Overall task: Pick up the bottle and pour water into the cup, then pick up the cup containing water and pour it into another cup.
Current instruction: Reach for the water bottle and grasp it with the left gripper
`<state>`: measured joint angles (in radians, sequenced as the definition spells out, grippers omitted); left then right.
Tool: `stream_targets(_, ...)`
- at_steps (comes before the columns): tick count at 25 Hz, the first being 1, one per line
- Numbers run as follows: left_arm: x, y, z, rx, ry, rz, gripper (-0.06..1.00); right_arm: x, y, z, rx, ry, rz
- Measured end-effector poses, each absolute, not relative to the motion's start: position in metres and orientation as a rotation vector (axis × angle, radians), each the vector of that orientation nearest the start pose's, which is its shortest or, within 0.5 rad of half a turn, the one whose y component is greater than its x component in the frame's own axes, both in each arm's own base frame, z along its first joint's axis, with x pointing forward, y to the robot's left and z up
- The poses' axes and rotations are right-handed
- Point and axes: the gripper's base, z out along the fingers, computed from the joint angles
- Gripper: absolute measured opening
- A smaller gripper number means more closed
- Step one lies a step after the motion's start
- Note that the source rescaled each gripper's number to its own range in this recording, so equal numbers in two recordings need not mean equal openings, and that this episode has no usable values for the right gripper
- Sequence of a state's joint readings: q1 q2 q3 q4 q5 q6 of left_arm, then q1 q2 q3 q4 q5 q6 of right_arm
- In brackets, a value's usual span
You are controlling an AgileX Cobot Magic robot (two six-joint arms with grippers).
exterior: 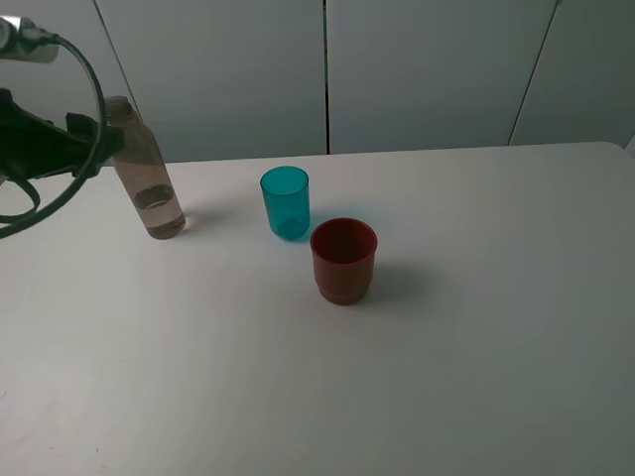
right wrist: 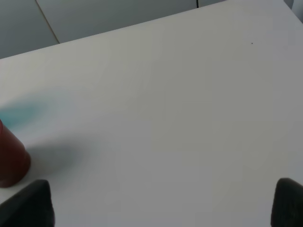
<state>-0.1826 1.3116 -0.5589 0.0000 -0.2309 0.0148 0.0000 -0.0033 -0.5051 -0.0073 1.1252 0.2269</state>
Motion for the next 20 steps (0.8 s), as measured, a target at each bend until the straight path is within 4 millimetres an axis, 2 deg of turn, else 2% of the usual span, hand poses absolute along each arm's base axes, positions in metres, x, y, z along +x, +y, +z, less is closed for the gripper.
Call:
stream_targets(5, 0.267, -0.05, 0.212, 0.185, 1.997, -0.115, 1.0, -0.009, -0.001, 0.274, 0.239, 2.089, 0.128)
stream_targets(10, 0.27, -0.049, 0.196, 0.139, 1.885, -0.123, 1.0, -0.009, -0.001, 0.274, 0.239, 2.089, 0.128)
stream_targets(12, 0.268, -0.046, 0.181, 0.099, 1.866, -0.117, 1.0, -0.009, -0.001, 0.274, 0.239, 2.089, 0.128)
stream_targets(16, 0.269, -0.037, 0.152, -0.029, 1.94, -0.061, 1.0, -0.009, -0.001, 0.274, 0.239, 2.089, 0.128)
stream_targets(20, 0.275, -0.04, 0.139, 0.048, 1.895, -0.038, 1.0, -0.009, -0.001, 0.274, 0.239, 2.089, 0.128)
